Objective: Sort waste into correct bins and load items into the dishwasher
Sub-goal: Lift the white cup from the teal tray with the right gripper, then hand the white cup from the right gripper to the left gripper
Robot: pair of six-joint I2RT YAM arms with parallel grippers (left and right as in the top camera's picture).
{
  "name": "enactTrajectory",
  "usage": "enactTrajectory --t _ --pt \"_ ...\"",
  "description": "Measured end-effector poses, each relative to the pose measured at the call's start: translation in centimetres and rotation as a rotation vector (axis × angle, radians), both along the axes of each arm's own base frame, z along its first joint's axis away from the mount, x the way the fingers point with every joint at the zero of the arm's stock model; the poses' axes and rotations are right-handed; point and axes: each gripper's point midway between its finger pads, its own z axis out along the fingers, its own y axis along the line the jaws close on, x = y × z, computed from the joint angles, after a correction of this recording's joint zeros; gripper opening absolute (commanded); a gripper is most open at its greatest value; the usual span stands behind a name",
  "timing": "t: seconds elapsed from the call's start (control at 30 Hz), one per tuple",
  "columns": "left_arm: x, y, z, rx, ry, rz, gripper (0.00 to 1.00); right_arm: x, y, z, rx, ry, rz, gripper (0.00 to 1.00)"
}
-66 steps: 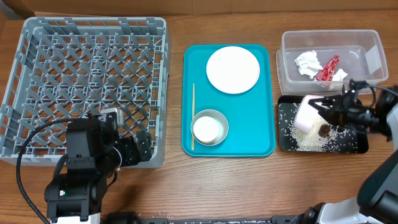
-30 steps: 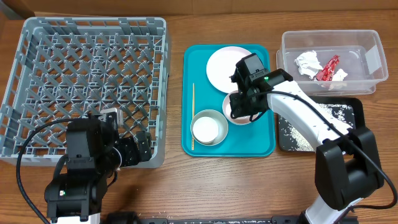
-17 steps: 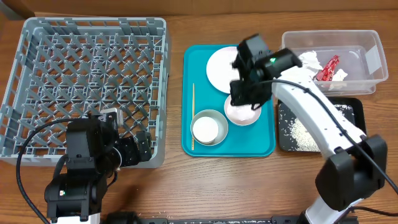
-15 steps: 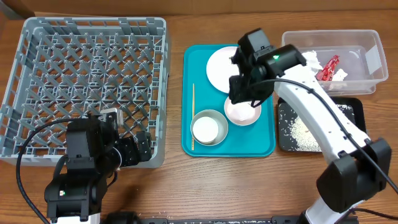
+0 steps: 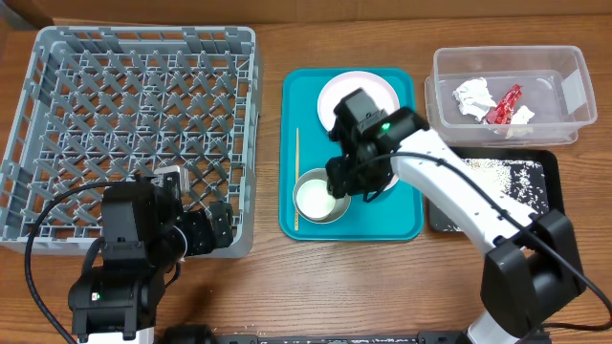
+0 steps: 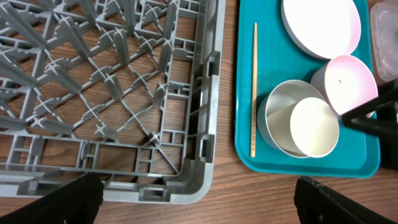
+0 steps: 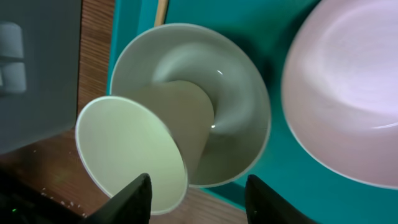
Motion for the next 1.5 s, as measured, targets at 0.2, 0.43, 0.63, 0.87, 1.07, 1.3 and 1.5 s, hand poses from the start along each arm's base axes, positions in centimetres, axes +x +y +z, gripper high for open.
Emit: enactTrajectory --t 0.2,0.43,0.63,0.87,1.07,1.3,1.5 --pt "0.0 0.0 0.0 0.0 0.0 0.0 1.0 -0.2 1.1 -2.0 0.023 -0.013 -0.03 0.04" --pt "0.0 0.0 0.0 0.0 0.001 0.0 1.0 -0.8 0.6 -2.1 0.003 0.022 -0.062 0.04" --pt "0.0 0.0 0.0 0.0 0.0 0.0 1.0 -0.2 -1.2 0.0 -0.019 0.049 -0.112 0.04" --pt "0.6 -0.5 0.6 -0.024 -0.031 -0.014 1.0 4.7 -4.9 10.2 0.151 -0.175 -0.262 0.04" --pt "2.7 -2.9 3.3 -0.134 -0.172 -0.12 1.0 4.5 -6.5 14.7 0.412 -0.148 -0.244 0.04" --pt "5.9 -7.8 7.1 -0.355 -0.328 -0.378 1.0 2.1 -3.1 17.9 0.714 -0.078 -0.029 0.04" --pt "6.6 -11.3 10.3 -0.538 -0.446 -0.657 1.0 0.1 -1.0 20.4 0.878 -0.049 0.1 0.04"
